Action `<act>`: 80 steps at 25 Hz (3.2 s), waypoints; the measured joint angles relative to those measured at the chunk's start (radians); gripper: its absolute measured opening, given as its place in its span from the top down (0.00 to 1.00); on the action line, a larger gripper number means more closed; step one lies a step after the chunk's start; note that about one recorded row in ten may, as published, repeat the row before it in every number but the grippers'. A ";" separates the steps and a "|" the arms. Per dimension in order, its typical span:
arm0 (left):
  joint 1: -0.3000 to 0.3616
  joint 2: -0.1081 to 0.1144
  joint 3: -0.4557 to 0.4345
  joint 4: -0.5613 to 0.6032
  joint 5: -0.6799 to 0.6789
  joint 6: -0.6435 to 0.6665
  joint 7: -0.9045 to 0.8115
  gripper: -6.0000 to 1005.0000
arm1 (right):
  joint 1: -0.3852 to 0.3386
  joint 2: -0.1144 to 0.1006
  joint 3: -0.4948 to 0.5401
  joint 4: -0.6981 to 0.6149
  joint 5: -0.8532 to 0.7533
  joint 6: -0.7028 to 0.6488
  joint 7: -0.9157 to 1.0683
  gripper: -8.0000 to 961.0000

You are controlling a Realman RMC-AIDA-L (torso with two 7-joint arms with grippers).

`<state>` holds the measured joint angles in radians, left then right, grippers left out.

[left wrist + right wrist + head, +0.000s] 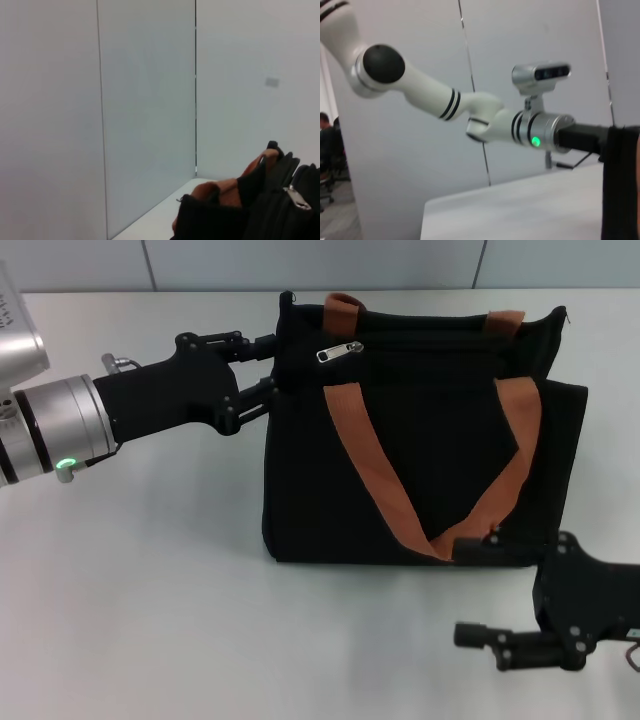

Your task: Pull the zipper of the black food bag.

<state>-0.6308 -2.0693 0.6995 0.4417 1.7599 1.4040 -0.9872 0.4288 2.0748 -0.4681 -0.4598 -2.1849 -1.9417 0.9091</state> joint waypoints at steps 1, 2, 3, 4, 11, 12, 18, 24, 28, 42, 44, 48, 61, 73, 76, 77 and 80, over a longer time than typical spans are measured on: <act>0.003 0.000 -0.001 0.001 -0.001 0.010 0.000 0.45 | 0.000 0.000 0.000 0.012 0.033 -0.004 0.003 0.16; 0.003 0.000 -0.001 0.001 -0.001 0.010 0.000 0.50 | 0.000 0.000 0.000 0.012 0.033 -0.004 0.003 0.16; 0.004 0.000 -0.003 0.004 -0.001 0.021 0.000 0.55 | -0.001 -0.001 0.000 0.026 0.074 -0.009 0.018 0.16; 0.004 0.000 -0.003 0.004 -0.001 0.021 0.000 0.60 | -0.001 -0.001 0.000 0.026 0.074 -0.009 0.018 0.16; 0.006 0.000 -0.005 0.005 -0.011 0.044 0.001 0.86 | 0.019 -0.012 0.000 0.026 0.235 -0.017 0.274 0.17; 0.004 0.000 -0.004 0.005 -0.020 0.054 0.000 0.87 | 0.028 -0.016 0.000 0.023 0.250 -0.018 0.325 0.17; -0.024 0.000 0.003 0.010 -0.057 0.109 -0.046 0.94 | 0.122 -0.067 -0.002 -0.024 0.273 -0.005 0.714 0.17; -0.072 -0.003 0.006 0.005 -0.057 0.133 -0.054 0.97 | 0.188 -0.091 -0.012 -0.051 0.268 0.040 0.814 0.17; -0.115 -0.007 0.006 0.002 -0.057 0.145 -0.090 0.97 | 0.240 -0.105 -0.022 -0.059 0.256 0.092 0.891 0.18; -0.167 -0.011 0.006 -0.002 -0.084 0.119 -0.203 0.97 | 0.311 -0.106 -0.144 -0.080 0.240 0.198 1.048 0.18; -0.168 -0.011 0.006 -0.005 -0.090 0.121 -0.205 0.97 | 0.314 -0.103 -0.154 -0.080 0.240 0.203 1.048 0.19; -0.171 -0.011 0.006 -0.014 -0.098 0.125 -0.206 0.97 | 0.320 -0.096 -0.185 -0.080 0.240 0.220 1.047 0.19; -0.186 -0.011 0.008 -0.051 -0.111 0.132 -0.205 0.97 | 0.310 -0.050 -0.196 -0.127 0.245 0.234 0.951 0.20; -0.180 -0.011 0.008 -0.051 -0.123 0.134 -0.205 0.97 | 0.289 -0.039 -0.186 -0.131 0.257 0.226 0.809 0.20; -0.178 -0.011 0.008 -0.052 -0.125 0.136 -0.205 0.97 | 0.288 -0.038 -0.185 -0.131 0.263 0.226 0.808 0.21; -0.178 -0.011 0.008 -0.052 -0.125 0.136 -0.205 0.97 | 0.287 -0.037 -0.185 -0.130 0.265 0.227 0.808 0.21; -0.178 -0.011 0.008 -0.052 -0.125 0.136 -0.205 0.97 | 0.284 -0.037 -0.184 -0.126 0.273 0.232 0.808 0.21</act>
<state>-0.8084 -2.0800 0.7070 0.3896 1.6348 1.5397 -1.1922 0.7130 2.0373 -0.6521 -0.5855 -1.9114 -1.7097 1.7172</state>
